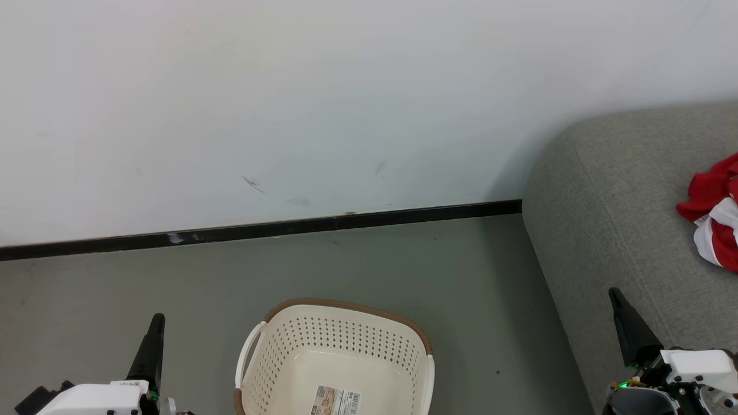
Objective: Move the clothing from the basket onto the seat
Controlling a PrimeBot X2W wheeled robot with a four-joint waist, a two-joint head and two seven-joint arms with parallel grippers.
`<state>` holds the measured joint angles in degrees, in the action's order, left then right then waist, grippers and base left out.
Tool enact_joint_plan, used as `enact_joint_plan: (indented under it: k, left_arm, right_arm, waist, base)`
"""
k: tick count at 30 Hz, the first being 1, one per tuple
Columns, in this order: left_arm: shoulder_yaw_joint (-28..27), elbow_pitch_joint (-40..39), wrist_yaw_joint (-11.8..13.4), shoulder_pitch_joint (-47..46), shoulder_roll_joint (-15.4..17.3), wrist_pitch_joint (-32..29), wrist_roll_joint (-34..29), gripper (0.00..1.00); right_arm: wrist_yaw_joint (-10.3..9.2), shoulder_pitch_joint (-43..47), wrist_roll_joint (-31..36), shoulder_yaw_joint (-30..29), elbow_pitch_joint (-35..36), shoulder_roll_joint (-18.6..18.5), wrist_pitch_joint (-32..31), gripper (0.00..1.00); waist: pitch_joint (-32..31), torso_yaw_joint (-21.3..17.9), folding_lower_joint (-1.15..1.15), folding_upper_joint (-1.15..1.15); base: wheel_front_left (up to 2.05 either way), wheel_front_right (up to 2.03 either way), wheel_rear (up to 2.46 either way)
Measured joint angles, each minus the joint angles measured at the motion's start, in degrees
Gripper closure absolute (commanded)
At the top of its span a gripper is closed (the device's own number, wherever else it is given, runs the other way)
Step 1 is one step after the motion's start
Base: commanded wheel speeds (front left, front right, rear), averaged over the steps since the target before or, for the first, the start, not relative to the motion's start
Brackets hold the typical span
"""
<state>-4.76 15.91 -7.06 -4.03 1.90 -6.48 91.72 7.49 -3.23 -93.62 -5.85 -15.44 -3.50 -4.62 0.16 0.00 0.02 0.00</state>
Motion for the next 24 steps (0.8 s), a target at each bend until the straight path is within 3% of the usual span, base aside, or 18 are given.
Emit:
enact_joint_plan:
  k: [24]
  left_arm:
    - [0.0,-0.04,-0.01,0.0,0.0,0.0,0.0,1.0]
  right_arm:
    - [0.0,-0.02,0.0,-0.07,0.0,0.03,0.0,1.0]
  waist:
    - [0.0,0.0,-0.01,0.0]
  base:
    - [0.0,0.0,0.0]
